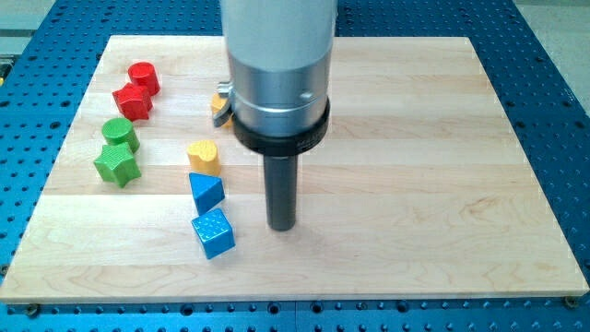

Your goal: Move the blue cube below the triangle

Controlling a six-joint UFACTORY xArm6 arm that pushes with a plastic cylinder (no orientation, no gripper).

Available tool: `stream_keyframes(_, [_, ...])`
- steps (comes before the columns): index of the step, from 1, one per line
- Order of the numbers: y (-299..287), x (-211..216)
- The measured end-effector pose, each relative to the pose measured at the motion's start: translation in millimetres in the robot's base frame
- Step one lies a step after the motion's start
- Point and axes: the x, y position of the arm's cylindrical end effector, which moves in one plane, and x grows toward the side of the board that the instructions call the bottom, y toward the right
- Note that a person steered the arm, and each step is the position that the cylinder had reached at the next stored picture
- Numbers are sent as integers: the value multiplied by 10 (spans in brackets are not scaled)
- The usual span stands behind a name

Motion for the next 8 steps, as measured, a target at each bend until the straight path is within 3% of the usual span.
stream_keyframes(1, [-154,315])
stream_keyframes(3, [-389,297])
stream_keyframes(5, [-977,465])
stream_keyframes(6, [-957,622])
stream_keyframes(8, [81,686])
